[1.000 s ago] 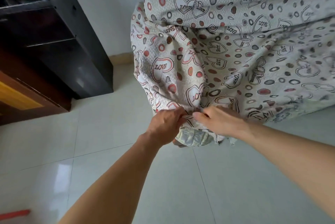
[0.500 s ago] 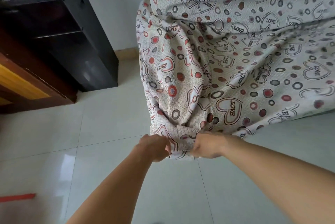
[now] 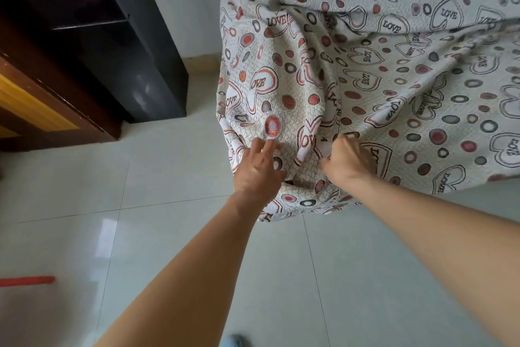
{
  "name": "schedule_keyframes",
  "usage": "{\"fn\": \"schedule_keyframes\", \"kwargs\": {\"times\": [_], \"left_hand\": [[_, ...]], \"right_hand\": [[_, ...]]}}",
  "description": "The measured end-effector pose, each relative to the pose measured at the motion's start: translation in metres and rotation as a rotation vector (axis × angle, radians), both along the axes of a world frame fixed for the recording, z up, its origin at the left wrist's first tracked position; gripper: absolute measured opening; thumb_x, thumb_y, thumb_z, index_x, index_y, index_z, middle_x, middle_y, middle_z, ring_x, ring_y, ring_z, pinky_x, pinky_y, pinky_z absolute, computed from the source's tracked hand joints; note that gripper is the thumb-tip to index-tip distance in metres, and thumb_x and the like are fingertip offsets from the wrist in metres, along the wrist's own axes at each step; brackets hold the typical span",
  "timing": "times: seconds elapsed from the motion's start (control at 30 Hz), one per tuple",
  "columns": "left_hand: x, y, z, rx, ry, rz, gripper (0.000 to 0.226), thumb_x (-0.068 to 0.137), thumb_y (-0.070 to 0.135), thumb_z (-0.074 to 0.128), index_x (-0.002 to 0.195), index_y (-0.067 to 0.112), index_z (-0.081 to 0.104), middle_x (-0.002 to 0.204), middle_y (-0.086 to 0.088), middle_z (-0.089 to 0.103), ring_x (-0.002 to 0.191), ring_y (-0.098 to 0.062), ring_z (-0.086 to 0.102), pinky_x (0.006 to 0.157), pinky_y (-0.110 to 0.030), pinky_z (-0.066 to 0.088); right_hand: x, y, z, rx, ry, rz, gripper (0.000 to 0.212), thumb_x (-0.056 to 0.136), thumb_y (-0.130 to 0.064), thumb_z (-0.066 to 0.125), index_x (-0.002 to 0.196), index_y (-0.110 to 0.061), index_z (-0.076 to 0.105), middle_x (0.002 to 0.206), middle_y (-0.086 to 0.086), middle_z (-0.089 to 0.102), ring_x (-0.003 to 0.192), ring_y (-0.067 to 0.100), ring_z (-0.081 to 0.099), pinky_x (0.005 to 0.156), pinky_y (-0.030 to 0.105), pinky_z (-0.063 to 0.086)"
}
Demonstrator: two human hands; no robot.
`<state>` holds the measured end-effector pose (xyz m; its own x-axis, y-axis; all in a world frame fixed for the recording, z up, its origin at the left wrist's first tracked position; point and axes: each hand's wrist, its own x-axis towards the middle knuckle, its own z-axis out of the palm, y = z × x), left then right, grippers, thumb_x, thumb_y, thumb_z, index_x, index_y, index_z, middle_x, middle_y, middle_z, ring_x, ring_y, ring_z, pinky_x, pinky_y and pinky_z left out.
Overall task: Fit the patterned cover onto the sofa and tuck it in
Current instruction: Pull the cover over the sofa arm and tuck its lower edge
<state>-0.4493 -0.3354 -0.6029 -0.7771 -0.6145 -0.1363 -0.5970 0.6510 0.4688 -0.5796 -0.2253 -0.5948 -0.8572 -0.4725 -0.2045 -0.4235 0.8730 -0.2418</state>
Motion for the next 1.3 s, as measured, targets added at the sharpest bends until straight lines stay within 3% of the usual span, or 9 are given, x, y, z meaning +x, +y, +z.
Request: {"fn": "schedule_keyframes", "kwargs": {"times": [0.13,0.27,0.47,0.6,0.67,0.73,1.0,1.13,1.3], "left_hand": [[-0.018,-0.002,0.007,-0.202,-0.011,-0.029,0.033,0.087,0.028,0.068,0.119,0.027,0.058,0.115,0.005,0.053,0.104,-0.016,0.051,0.087,-0.032,0.051],[-0.020,-0.008,0.013,-0.294,-0.064,-0.117,0.016,0.093,0.026,0.061,0.107,0.020,0.059,0.098,0.004,0.059,0.089,-0.017,0.057,0.073,-0.033,0.055],[0.018,0.007,0.013,-0.075,-0.283,-0.458,0.009,0.090,0.027,0.064,0.097,0.022,0.065,0.097,0.001,0.065,0.091,-0.019,0.062,0.069,-0.022,0.038],[0.016,0.010,0.014,-0.016,-0.284,-0.451,0.012,0.088,0.030,0.066,0.098,0.024,0.067,0.099,0.004,0.066,0.093,-0.016,0.060,0.071,-0.021,0.037],[0.022,0.012,0.007,0.030,-0.287,-0.375,0.013,0.089,0.035,0.064,0.098,0.027,0.065,0.100,0.004,0.066,0.093,-0.017,0.062,0.073,-0.024,0.043],[0.032,0.014,-0.006,0.117,-0.238,-0.180,0.017,0.090,0.038,0.059,0.102,0.028,0.065,0.103,0.000,0.068,0.096,-0.023,0.063,0.081,-0.031,0.050],[0.019,0.019,-0.025,0.786,0.306,0.681,0.038,0.086,0.039,0.067,0.109,0.015,0.050,0.088,-0.002,0.064,0.080,-0.021,0.061,0.082,-0.044,0.054],[0.000,0.018,-0.031,0.756,0.351,0.825,0.026,0.079,0.028,0.075,0.093,0.017,0.057,0.086,-0.005,0.065,0.080,-0.026,0.063,0.079,-0.041,0.057],[0.004,0.008,-0.038,0.664,0.338,0.807,0.011,0.085,0.018,0.071,0.077,0.012,0.065,0.073,-0.005,0.064,0.069,-0.023,0.059,0.071,-0.036,0.056]], "right_hand": [[-0.006,-0.002,0.001,0.026,-0.026,0.001,0.009,0.084,-0.007,0.066,0.083,-0.003,0.058,0.086,0.013,0.061,0.068,0.026,0.050,0.054,0.025,0.034],[-0.021,0.009,0.007,0.004,-0.122,0.012,0.029,0.088,-0.028,0.062,0.069,-0.012,0.049,0.068,0.006,0.047,0.065,0.026,0.047,0.059,0.028,0.035],[-0.032,0.077,0.008,0.325,-0.604,0.028,0.008,0.077,-0.008,0.061,0.071,-0.005,0.058,0.051,0.008,0.049,0.036,0.016,0.039,0.040,0.019,0.033],[-0.011,0.095,-0.012,0.311,-0.472,-0.035,0.010,0.079,-0.018,0.059,0.077,-0.008,0.057,0.068,0.011,0.062,0.051,0.020,0.059,0.050,0.021,0.042],[-0.001,0.088,-0.020,0.329,-0.271,-0.011,0.022,0.085,-0.030,0.060,0.098,-0.013,0.062,0.106,0.010,0.066,0.095,0.028,0.066,0.071,0.030,0.046],[-0.001,0.080,-0.024,0.238,-0.218,-0.056,0.028,0.086,-0.033,0.061,0.109,-0.016,0.060,0.117,0.008,0.062,0.109,0.030,0.060,0.077,0.034,0.044],[-0.021,0.047,-0.032,-0.284,-0.381,-0.459,0.042,0.087,-0.026,0.062,0.117,-0.001,0.047,0.114,0.012,0.057,0.071,0.030,0.065,0.054,0.037,0.058],[-0.025,0.043,-0.035,-0.220,-0.316,-0.456,0.016,0.082,-0.012,0.063,0.093,-0.002,0.057,0.102,0.018,0.066,0.092,0.036,0.065,0.080,0.043,0.056],[-0.035,0.049,-0.036,-0.241,-0.302,-0.500,0.018,0.080,-0.008,0.058,0.097,-0.001,0.064,0.101,0.019,0.067,0.091,0.034,0.064,0.080,0.037,0.053]]}}
